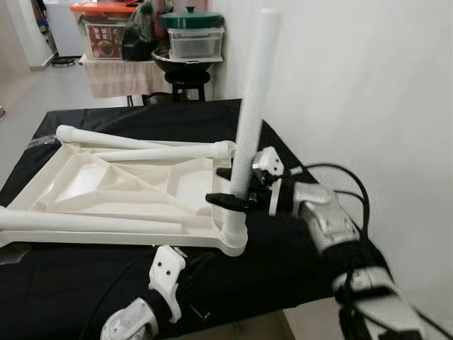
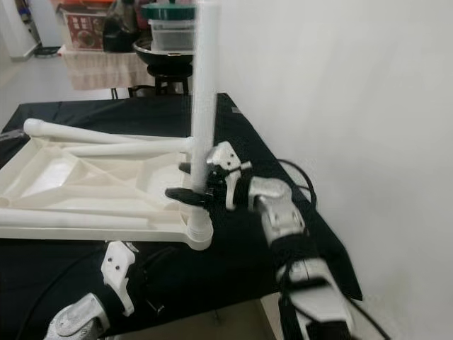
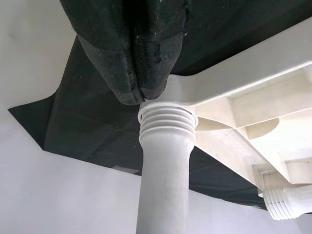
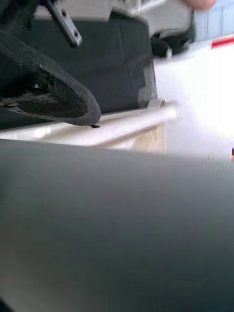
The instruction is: Building children table
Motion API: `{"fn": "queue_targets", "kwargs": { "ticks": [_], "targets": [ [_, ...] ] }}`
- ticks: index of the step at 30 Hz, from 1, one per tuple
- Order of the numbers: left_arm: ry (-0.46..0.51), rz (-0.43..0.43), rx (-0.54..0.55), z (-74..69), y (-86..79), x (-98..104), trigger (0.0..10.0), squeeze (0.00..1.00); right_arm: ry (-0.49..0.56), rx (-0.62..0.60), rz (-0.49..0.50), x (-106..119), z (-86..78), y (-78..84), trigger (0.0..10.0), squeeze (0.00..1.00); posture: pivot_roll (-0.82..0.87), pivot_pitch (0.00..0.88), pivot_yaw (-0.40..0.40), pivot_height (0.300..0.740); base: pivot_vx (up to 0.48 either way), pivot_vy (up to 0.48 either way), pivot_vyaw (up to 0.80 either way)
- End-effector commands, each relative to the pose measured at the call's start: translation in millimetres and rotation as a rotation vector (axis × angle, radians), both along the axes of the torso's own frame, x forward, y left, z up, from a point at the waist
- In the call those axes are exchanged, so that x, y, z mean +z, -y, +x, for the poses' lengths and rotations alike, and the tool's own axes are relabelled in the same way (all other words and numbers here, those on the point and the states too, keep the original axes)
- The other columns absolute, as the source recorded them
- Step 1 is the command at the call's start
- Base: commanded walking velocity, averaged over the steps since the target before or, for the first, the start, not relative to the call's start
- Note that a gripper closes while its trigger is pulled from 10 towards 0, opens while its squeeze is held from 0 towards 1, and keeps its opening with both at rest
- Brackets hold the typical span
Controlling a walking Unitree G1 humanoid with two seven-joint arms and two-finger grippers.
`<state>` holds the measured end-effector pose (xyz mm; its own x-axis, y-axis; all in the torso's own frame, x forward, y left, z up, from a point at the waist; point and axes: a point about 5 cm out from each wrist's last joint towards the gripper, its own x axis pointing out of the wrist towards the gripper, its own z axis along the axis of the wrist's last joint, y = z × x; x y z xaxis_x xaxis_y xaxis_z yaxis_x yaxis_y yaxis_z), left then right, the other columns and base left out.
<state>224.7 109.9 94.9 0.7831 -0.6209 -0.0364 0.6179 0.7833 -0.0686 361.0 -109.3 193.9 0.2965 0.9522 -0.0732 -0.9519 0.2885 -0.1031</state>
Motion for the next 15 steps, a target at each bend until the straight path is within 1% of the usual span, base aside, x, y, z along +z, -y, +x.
{"fn": "queue_targets", "kwargs": {
  "ticks": [1, 2, 4, 5, 8, 13, 15],
  "targets": [
    [-0.028, 0.009, 0.006, -0.8, 0.1, -6, 10.0, 0.0, -0.011, 0.01, 0.017, 3, 3.3, -2.8, 10.0, 0.0, 0.12, 0.0, -0.08, 0.74, 0.0, 0.0, 0.0],
    [-0.027, 0.009, 0.007, -0.5, 0.1, -5, 10.0, 0.0, -0.033, 0.008, 0.028, 6, 7.0, -2.4, 6.3, 0.0, 0.13, 0.0, -0.083, 0.74, 0.0, 0.0, 0.0],
    [-0.027, 0.01, 0.008, -0.3, 0.1, -5, 10.0, 0.0, -0.049, 0.009, 0.035, 7, 9.2, -2.3, 6.3, 0.0, 0.13, 0.0, -0.083, 0.74, 0.0, 0.0, 0.0],
    [-0.026, 0.01, 0.008, -0.1, 0.0, -5, 10.0, 0.0, -0.06, 0.027, 0.042, 9, 10.2, -1.6, 0.0, 0.0, 0.13, 0.0, -0.081, 0.74, 0.0, 0.0, 0.0],
    [-0.025, 0.01, 0.009, -0.1, -0.5, -4, 10.0, 0.0, -0.063, 0.043, 0.08, 10, 12.7, 2.3, 0.0, 0.0, 0.13, 0.0, -0.076, 0.74, 0.0, 0.0, 0.0],
    [-0.024, 0.009, 0.008, -0.3, -0.6, -4, 10.0, 0.0, -0.048, 0.016, 0.064, 4, 11.8, 7.0, 0.0, 0.0, 0.13, 0.0, -0.073, 0.74, 0.0, 0.0, 0.0],
    [-0.024, 0.007, 0.007, -0.9, -0.9, -3, 10.0, 0.0, -0.031, -0.036, 0.066, -1, 10.6, 14.0, 0.0, 0.0, 0.12, 0.0, -0.068, 0.74, 0.0, 0.0, 0.0]
  ]
}}
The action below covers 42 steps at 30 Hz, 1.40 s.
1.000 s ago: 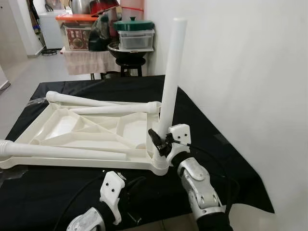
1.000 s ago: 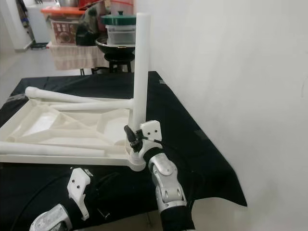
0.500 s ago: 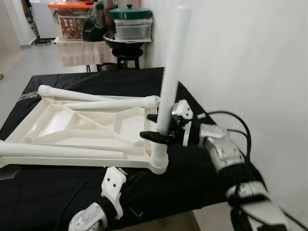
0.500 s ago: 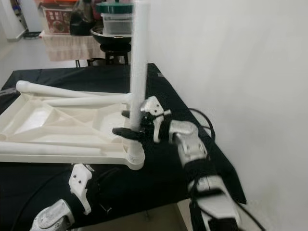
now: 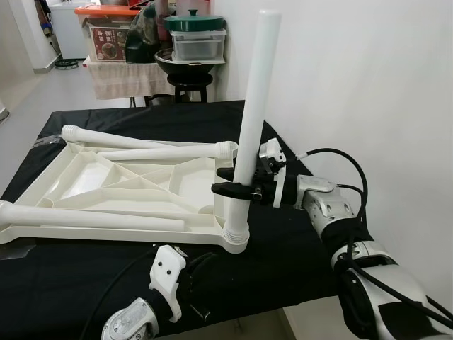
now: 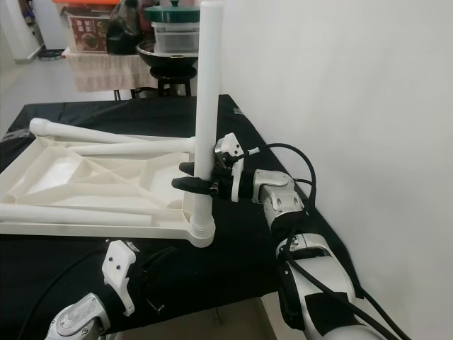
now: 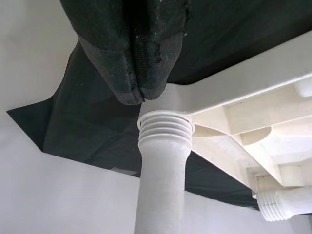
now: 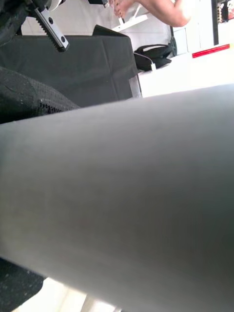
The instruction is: Building children table
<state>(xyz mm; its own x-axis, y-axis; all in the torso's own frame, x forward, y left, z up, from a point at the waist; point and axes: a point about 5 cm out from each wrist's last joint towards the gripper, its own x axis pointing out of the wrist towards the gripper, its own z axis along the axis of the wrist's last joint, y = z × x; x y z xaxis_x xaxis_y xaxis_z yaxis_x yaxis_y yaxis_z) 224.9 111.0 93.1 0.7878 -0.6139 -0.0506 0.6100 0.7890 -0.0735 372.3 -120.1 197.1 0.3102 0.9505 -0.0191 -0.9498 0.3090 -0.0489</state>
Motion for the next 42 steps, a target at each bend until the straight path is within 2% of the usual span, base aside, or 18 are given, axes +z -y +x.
{"fn": "queue_targets", "kwargs": {
  "ticks": [1, 3, 6, 7, 8, 9, 11, 13, 20, 21, 23, 24, 25, 26, 33, 34, 37, 42],
  "targets": [
    [-0.009, 0.001, -0.002, -1.7, -0.3, 0, 10.0, 0.0, 0.018, -0.074, -0.006, -8, -1.8, 7.5, 0.0, 0.0, 0.11, 0.0, -0.064, 0.74, 0.0, 0.0, 0.0],
    [-0.009, -0.001, -0.001, -2.8, -2.1, 1, 10.0, 0.0, 0.011, -0.246, 0.0, -24, -4.8, 11.1, 0.0, 0.0, 0.1, 0.0, -0.064, 0.74, 0.0, 0.0, 0.0],
    [-0.009, -0.002, 0.0, -3.0, -2.4, 1, 10.0, 0.0, 0.005, -0.277, 0.004, -27, -5.3, 11.0, 0.0, 0.0, 0.1, 0.0, -0.064, 0.74, 0.0, 0.0, 0.0],
    [-0.009, -0.002, 0.0, -3.0, -3.9, 2, 10.0, 0.0, -0.039, -0.608, 0.094, -46, -6.9, 0.7, 0.0, 0.0, 0.09, 0.0, -0.059, 0.74, 0.0, 0.0, 0.0],
    [-0.009, -0.002, 0.0, -3.0, -3.9, 2, 10.0, 0.0, -0.039, -0.608, 0.094, -46, -6.9, 0.7, 0.0, 0.0, 0.09, 0.0, -0.059, 0.74, 0.0, 0.0, 0.0],
    [-0.011, -0.004, -0.002, -2.7, -4.8, 3, 10.0, 0.0, -0.205, -0.727, 0.055, -93, -37.8, -24.8, 0.0, 0.0, 0.09, 0.0, -0.055, 0.74, 0.0, 0.0, 0.0],
    [-0.011, -0.004, -0.002, -2.7, -4.8, 3, 10.0, 0.0, -0.205, -0.727, 0.055, -93, -37.8, -24.8, 0.0, 0.0, 0.09, 0.0, -0.055, 0.74, 0.0, 0.0, 0.0],
    [-0.013, 0.002, -0.003, -0.3, -7.2, 3, 10.0, 0.0, -0.071, -0.724, 0.012, -88, -57.8, -52.8, 0.0, 0.0, 0.05, 0.0, -0.034, 0.74, 0.0, 0.0, 0.0],
    [-0.002, -0.002, 0.03, 3.9, -7.9, 3, 10.0, 0.0, -0.08, -0.685, -0.045, -90, -53.2, -52.6, 0.0, 0.0, 0.09, 0.0, -0.061, 0.74, 0.0, 0.0, 0.0],
    [-0.001, -0.003, 0.033, 4.4, -8.0, 3, 10.0, 0.0, -0.087, -0.699, -0.044, -90, -52.6, -51.2, 4.4, 0.0, 0.09, 0.0, -0.065, 0.74, 0.0, 0.0, 0.0],
    [-0.002, -0.003, 0.032, 4.9, -8.0, 3, 10.0, 0.0, -0.094, -0.711, -0.041, -90, -51.7, -49.7, 4.4, 0.0, 0.09, 0.0, -0.065, 0.74, 0.0, 0.0, 0.0],
    [-0.004, -0.002, 0.025, 5.4, -7.4, 3, 10.0, 0.0, -0.125, -0.709, -0.021, -86, -52.0, -49.3, 10.0, 0.09, 0.09, 0.0, -0.064, 0.74, 0.0, 0.0, 0.0],
    [-0.004, -0.002, 0.025, 5.4, -7.4, 3, 10.0, 0.0, -0.125, -0.709, -0.021, -86, -52.0, -49.3, 10.0, 0.09, 0.09, 0.0, -0.064, 0.74, 0.0, 0.0, 0.0],
    [-0.006, -0.002, 0.019, 5.9, -6.8, 3, 10.0, 0.0, -0.111, -0.674, -0.012, -80, -50.7, -49.0, 10.0, 1.0, 0.09, 0.0, -0.059, 0.74, 0.0, 0.0, 0.0],
    [-0.01, -0.006, 0.007, 6.7, -2.9, 3, 10.0, 0.0, 0.026, -0.291, 0.007, -44, -48.0, -44.4, 10.0, 0.99, 0.09, 0.0, -0.068, 0.74, 0.0, 0.0, 0.0],
    [-0.011, -0.007, 0.006, 6.8, -2.2, 3, 10.0, 0.0, 0.054, -0.184, -0.013, -39, -47.1, -39.5, 10.0, 0.0, 0.1, 0.0, -0.072, 0.74, 0.0, 0.0, 0.0],
    [-0.011, -0.009, 0.006, 7.0, -0.3, 3, 10.0, 0.0, 0.068, 0.012, -0.07, -31, -41.4, -25.7, 10.0, 0.0, 0.11, 0.0, -0.083, 0.74, 0.0, 0.0, 0.0],
    [-0.01, -0.008, 0.008, 7.0, 0.8, 2, 10.0, 0.0, 0.032, 0.039, -0.097, -21, -22.2, -17.0, 10.0, 0.0, 0.13, 0.0, -0.092, 0.74, 0.0, 0.0, 0.0]
  ]
}}
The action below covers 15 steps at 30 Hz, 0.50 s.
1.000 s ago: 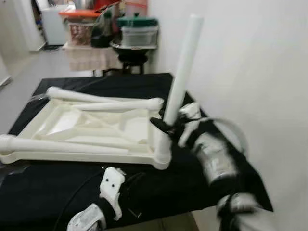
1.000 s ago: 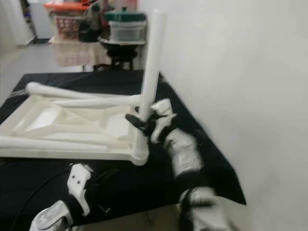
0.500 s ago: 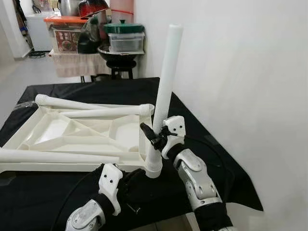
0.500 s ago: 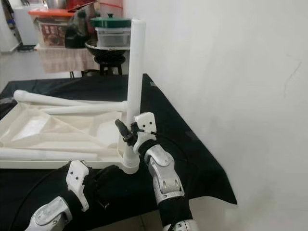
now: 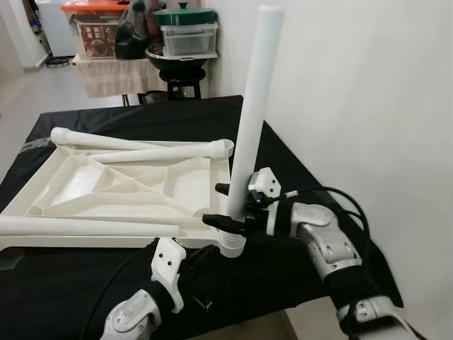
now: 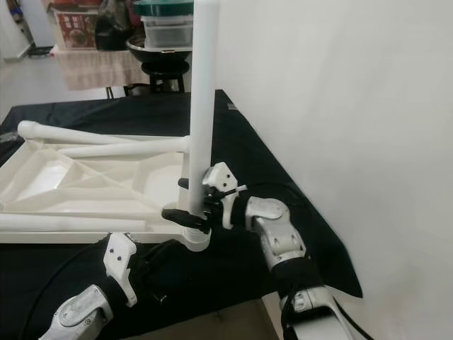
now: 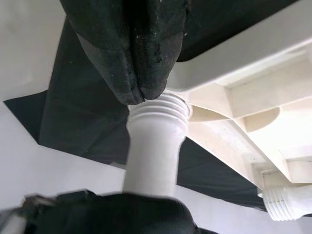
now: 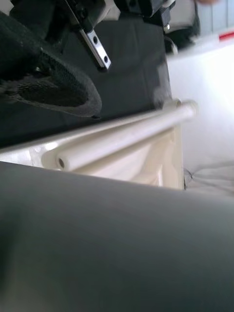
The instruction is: Building children table
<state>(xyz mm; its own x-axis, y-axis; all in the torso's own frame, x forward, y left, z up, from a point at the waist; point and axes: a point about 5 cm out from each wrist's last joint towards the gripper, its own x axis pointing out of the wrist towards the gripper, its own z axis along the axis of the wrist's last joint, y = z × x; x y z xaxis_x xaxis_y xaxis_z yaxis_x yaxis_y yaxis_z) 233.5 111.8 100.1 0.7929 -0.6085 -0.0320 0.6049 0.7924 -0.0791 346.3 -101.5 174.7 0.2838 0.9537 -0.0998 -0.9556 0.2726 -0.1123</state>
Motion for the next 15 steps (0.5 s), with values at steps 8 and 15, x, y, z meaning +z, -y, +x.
{"fn": "queue_targets", "kwargs": {
  "ticks": [8, 15],
  "targets": [
    [-0.021, 0.011, 0.001, -2.5, 3.1, -7, 10.0, 0.0, -0.072, 0.031, 0.047, 15, 18.1, 11.8, 0.0, 0.0, 0.14, 0.0, -0.103, 0.74, 0.0, 0.0, 0.0],
    [-0.024, 0.008, -0.003, -4.5, 3.2, -7, 10.0, 0.0, -0.059, 0.056, 0.005, 6, 12.3, 26.3, 0.0, 0.0, 0.12, 0.0, -0.087, 0.74, 0.0, 0.0, 0.0]
  ]
}}
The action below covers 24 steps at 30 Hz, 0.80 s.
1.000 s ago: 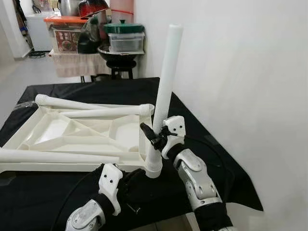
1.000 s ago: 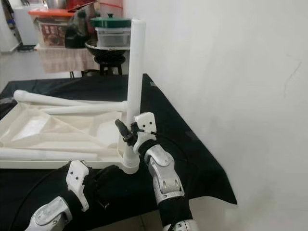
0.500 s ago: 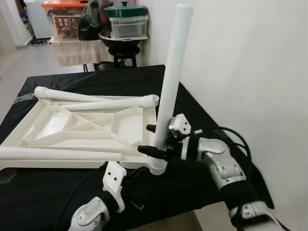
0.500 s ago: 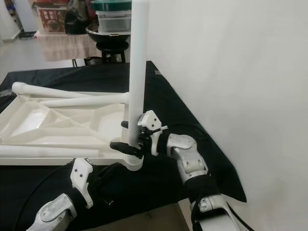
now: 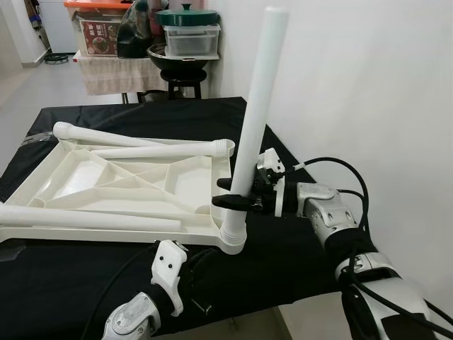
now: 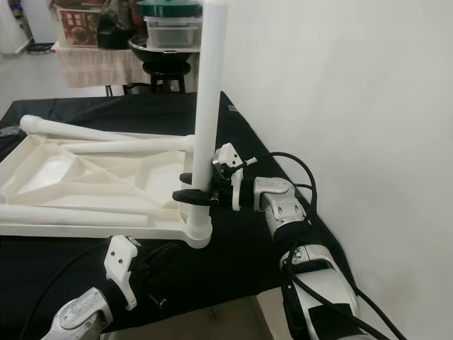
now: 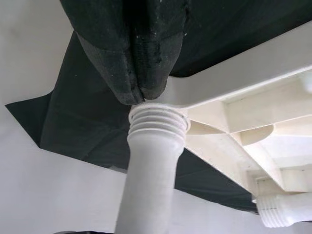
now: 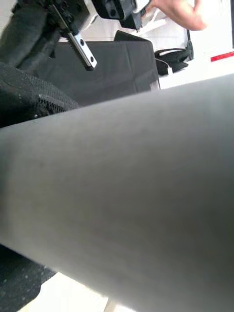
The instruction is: Building children table
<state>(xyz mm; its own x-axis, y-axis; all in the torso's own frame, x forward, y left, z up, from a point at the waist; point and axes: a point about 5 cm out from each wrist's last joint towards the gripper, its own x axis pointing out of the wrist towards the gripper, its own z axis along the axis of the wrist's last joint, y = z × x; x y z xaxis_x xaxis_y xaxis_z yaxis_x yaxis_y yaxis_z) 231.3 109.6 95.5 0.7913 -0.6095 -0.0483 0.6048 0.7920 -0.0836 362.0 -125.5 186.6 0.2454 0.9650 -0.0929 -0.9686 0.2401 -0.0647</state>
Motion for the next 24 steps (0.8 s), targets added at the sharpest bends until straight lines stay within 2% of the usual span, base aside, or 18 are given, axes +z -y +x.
{"fn": "queue_targets", "kwargs": {
  "ticks": [1, 4, 6, 8, 9, 10, 11, 12, 14, 15, 17, 18, 23, 24],
  "targets": [
    [-0.009, 0.0, -0.002, -2.5, 1.1, -2, 10.0, 0.0, -0.007, 0.021, -0.025, -9, -4.9, 6.6, 0.0, 0.0, 0.12, 0.0, -0.087, 0.74, 0.0, 0.0, 0.0],
    [-0.009, -0.003, -0.004, -3.1, 1.1, -2, 10.0, 0.0, 0.018, -0.032, -0.039, -13, -7.1, 15.3, 0.0, 0.0, 0.11, 0.0, -0.083, 0.74, 0.0, 0.0, 0.0],
    [-0.008, -0.005, -0.004, -3.4, 0.7, -1, 10.0, 0.0, 0.03, -0.149, -0.036, -21, -9.7, 17.6, 0.0, 0.0, 0.1, 0.0, -0.083, 0.74, 0.0, 0.0, 0.0],
    [-0.007, -0.007, -0.003, -4.5, -0.5, 0, 10.0, 0.0, 0.034, -0.413, -0.005, -41, -16.2, 4.0, 0.0, 0.0, 0.09, 0.0, -0.09, 0.74, 0.0, 0.0, 0.0],
    [-0.006, -0.007, -0.002, -4.9, -1.6, 0, 10.0, 0.0, 0.044, -0.777, 0.123, -46, -15.1, -1.7, 0.0, 0.0, 0.08, 0.0, -0.087, 0.74, 0.0, 0.0, 0.0],
    [-0.006, -0.007, -0.002, -4.9, -1.6, 0, 10.0, 0.0, 0.044, -0.777, 0.123, -46, -15.1, -1.7, 0.0, 0.0, 0.08, 0.0, -0.087, 0.74, 0.0, 0.0, 0.0],
    [-0.005, -0.009, -0.001, -4.8, -2.9, 1, 10.0, 0.0, -0.102, -1.031, 0.201, -67, -30.7, -8.6, 0.0, 0.0, 0.07, 0.0, -0.079, 0.74, 0.0, 0.0, 0.0],
    [-0.005, -0.009, 0.0, -4.8, -3.7, 2, 10.0, 0.0, -0.191, -1.026, 0.146, -87, -49.4, -26.4, 0.0, 0.0, 0.07, 0.0, -0.076, 0.74, 0.0, 0.0, 0.0],
    [-0.005, -0.005, -0.001, -3.8, -4.9, 1, 10.0, 0.0, -0.038, -0.803, 0.099, -72, -53.9, -51.3, 0.0, 0.0, 0.06, 0.0, -0.061, 0.74, 0.0, 0.0, 0.0],
    [-0.005, -0.005, -0.001, -3.8, -4.9, 1, 10.0, 0.0, -0.038, -0.803, 0.099, -72, -53.9, -51.3, 0.0, 0.0, 0.06, 0.0, -0.061, 0.74, 0.0, 0.0, 0.0],
    [-0.007, -0.009, 0.003, -4.3, -4.7, 1, 10.0, 0.0, -0.023, -0.825, 0.095, -66, -38.8, -40.2, 0.0, 0.0, 0.06, 0.0, -0.067, 0.74, 0.0, 0.0, 0.0],
    [-0.007, -0.009, -0.001, -4.4, -4.6, 1, 10.0, 0.0, -0.069, -0.844, 0.087, -72, -36.9, -37.2, 0.0, 0.0, 0.09, 0.0, -0.08, 0.74, 0.0, 0.0, 0.0],
    [-0.004, -0.007, 0.014, -4.9, -5.7, 1, 10.0, 0.0, -0.084, -0.835, 0.069, -73, -42.1, -45.1, 0.0, 0.0, 0.08, 0.0, -0.072, 0.74, 0.0, 0.0, 0.0],
    [-0.001, -0.011, 0.027, -4.6, -5.9, 2, 10.0, 0.0, -0.09, -0.809, 0.104, -67, -43.1, -47.8, 10.0, 0.0, 0.09, 0.0, -0.072, 0.74, 0.0, 0.0, 0.0]
  ]
}}
